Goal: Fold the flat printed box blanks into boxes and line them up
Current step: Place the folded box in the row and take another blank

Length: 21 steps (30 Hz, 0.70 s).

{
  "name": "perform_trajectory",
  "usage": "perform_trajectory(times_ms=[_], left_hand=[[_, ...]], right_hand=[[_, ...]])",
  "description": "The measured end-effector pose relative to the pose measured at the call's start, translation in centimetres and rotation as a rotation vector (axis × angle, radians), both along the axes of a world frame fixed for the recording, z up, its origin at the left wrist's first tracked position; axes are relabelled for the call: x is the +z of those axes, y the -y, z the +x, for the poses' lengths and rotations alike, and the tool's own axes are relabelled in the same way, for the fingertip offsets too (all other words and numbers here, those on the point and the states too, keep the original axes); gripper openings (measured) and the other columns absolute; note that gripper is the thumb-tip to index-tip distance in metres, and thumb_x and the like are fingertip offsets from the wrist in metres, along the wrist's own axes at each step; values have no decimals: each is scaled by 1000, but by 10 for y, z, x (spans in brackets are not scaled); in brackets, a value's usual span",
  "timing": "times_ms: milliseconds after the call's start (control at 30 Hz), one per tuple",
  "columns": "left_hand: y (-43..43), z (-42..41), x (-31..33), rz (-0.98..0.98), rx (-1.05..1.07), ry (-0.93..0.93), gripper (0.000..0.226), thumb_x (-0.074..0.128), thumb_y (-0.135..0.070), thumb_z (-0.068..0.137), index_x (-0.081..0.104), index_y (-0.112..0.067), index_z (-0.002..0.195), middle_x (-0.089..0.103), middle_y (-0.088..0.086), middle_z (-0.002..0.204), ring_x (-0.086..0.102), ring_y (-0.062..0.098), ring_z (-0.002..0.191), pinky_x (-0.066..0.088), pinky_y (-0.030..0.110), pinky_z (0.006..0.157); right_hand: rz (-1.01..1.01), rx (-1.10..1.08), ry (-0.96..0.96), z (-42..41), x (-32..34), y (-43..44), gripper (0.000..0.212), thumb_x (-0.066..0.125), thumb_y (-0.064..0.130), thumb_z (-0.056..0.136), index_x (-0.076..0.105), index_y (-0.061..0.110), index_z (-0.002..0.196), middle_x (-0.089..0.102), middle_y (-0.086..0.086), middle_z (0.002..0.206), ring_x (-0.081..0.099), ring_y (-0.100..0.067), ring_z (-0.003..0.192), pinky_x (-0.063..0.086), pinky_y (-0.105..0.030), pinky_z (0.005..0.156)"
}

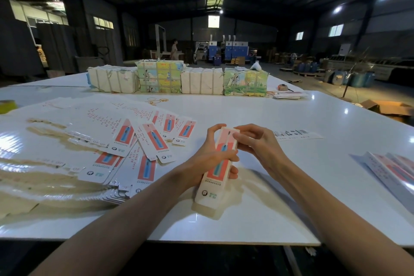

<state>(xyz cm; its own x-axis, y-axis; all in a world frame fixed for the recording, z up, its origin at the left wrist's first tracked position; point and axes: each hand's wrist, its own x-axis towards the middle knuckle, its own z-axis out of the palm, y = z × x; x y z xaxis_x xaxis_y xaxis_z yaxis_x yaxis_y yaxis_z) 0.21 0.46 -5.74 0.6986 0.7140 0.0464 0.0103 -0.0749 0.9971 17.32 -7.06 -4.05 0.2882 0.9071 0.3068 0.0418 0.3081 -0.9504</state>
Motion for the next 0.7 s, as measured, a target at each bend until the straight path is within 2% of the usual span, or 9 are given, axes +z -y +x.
perform_trajectory(times_ms=[100, 200, 300, 367, 433, 500, 533, 600, 700], left_hand=[[0, 6, -3, -53, 45, 28, 90, 88, -19, 85, 29, -59, 140, 68, 11, 122, 79, 35, 88, 66, 45, 73], [-1, 12, -3, -73, 148, 105, 84, 79, -23, 93, 22, -56, 145, 65, 7, 131, 79, 32, 96, 66, 47, 81], [-3, 13, 2, -234, 220, 349, 65, 64, -23, 104, 25, -48, 150, 54, 12, 147, 69, 37, 117, 55, 63, 102], [-2, 11, 7, -372, 213, 506, 56, 58, -29, 107, 30, -43, 154, 51, 10, 150, 64, 34, 124, 54, 60, 102], [-2, 9, 11, -473, 201, 578, 57, 59, -36, 107, 35, -34, 159, 48, 13, 155, 59, 36, 133, 52, 59, 107], [-1, 5, 14, -532, 182, 555, 62, 61, -48, 104, 42, -24, 159, 52, 18, 155, 59, 38, 135, 48, 60, 112], [1, 2, 16, -529, 162, 523, 65, 60, -53, 103, 42, -23, 158, 55, 19, 152, 60, 39, 134, 48, 60, 112], [5, -5, 22, -354, 137, 338, 65, 51, -57, 105, 34, -30, 161, 55, 15, 153, 61, 38, 133, 52, 55, 109], [-12, -20, 21, 401, 364, -261, 52, 44, -46, 112, 30, -38, 161, 56, 10, 153, 61, 33, 131, 53, 48, 106]], right_hand=[[-54, -40, 44, -6, -2, -2, 23, 68, 12, 102, 72, 4, 124, 79, -13, 114, 76, -30, 107, 63, -39, 95], [-101, -175, 236, -16, -1, -3, 39, 63, 24, 106, 57, 14, 143, 68, -3, 130, 71, -23, 113, 61, -35, 95], [-57, -256, 430, -23, 0, 0, 37, 62, 38, 106, 51, 23, 137, 65, 4, 118, 70, -19, 105, 58, -27, 82], [-89, -209, 563, -31, 1, 3, 47, 61, 57, 101, 49, 29, 137, 63, 7, 118, 67, -12, 102, 55, -23, 75], [-124, -193, 820, -38, 1, 2, 61, 61, 71, 94, 52, 29, 137, 58, 6, 119, 59, -11, 104, 50, -28, 78], [-113, -250, 1032, -45, -4, 1, 59, 68, 62, 93, 53, 22, 133, 53, 3, 114, 51, -15, 103, 40, -28, 75], [-101, -278, 1045, -47, -5, 1, 53, 71, 53, 94, 54, 19, 130, 52, 1, 111, 51, -19, 101, 37, -28, 71], [-110, -310, 1003, -46, -8, 5, 43, 70, 36, 96, 53, 13, 128, 52, -3, 110, 56, -28, 98, 33, -31, 66], [-182, -339, 985, -30, -7, 17, 41, 66, 28, 96, 54, 12, 131, 56, -9, 119, 57, -31, 106, 38, -34, 76]])
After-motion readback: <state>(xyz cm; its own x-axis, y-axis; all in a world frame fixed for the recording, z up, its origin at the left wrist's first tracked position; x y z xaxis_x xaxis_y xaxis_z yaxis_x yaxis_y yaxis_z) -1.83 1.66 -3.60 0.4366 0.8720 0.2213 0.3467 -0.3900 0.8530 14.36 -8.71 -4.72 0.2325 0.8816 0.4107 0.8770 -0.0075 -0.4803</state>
